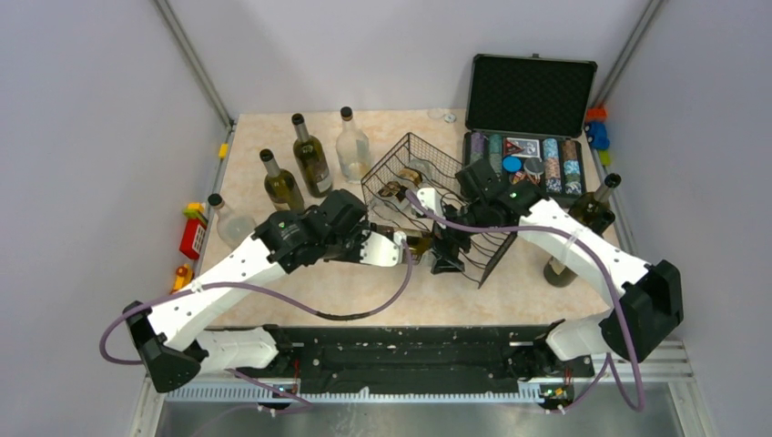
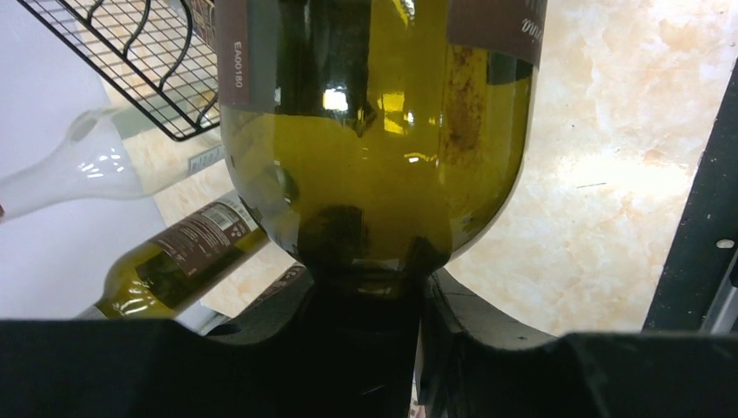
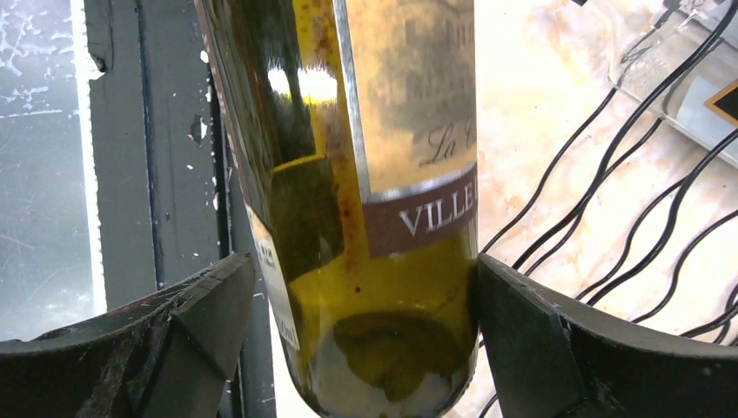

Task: Put the wine bottle on the wine rack
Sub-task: Pick up the wine bottle from the center of the board, then place the wine bottle in the wine rack.

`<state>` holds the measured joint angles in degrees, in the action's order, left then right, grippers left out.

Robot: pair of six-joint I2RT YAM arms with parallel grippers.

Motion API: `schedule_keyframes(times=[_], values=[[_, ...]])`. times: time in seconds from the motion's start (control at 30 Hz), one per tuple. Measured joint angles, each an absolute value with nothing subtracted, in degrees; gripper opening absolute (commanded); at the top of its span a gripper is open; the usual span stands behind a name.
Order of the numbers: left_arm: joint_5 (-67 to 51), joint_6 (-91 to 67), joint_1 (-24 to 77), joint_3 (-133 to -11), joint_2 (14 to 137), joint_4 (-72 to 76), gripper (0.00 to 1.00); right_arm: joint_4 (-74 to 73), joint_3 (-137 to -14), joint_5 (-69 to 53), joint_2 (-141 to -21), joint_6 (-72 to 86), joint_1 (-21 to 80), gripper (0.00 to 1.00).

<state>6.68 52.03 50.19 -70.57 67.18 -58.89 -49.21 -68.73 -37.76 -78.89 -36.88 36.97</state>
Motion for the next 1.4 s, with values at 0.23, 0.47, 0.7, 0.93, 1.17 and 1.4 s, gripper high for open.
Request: schedule_keyframes(times=[0.23,0.47,0.7,0.93,1.17,1.4], values=[[4.97,51.59,47.33,-67.59,63.13,-58.96,0.00,-48.77,-68.75,-37.32,-77.49,-36.99,36.97,0.96],[2.20,51.05,42.83,-66.70,61.43,-60.12,0.00,-48.88,-70.11,-35.29,-77.19,-37.56,36.97,0.96],[3.55,48.66,37.43,-62.72,56.93,-60.69,0.00,-50.48,-70.65,-33.50,-75.09,-37.36,36.93,0.95],[3.20,43.13,36.91,-56.38,52.34,-60.14,0.00,-50.22,-70.65,-32.01,-73.97,-36.42,36.01,0.95],[0.80,34.20,36.91,-48.84,49.91,-56.38,0.00,-47.99,-70.48,-31.33,-72.69,-34.72,32.95,0.94],[-0.75,26.96,36.91,-43.38,48.90,-51.48,0.00,-45.58,-68.53,-31.77,-69.06,-33.15,30.37,0.94]])
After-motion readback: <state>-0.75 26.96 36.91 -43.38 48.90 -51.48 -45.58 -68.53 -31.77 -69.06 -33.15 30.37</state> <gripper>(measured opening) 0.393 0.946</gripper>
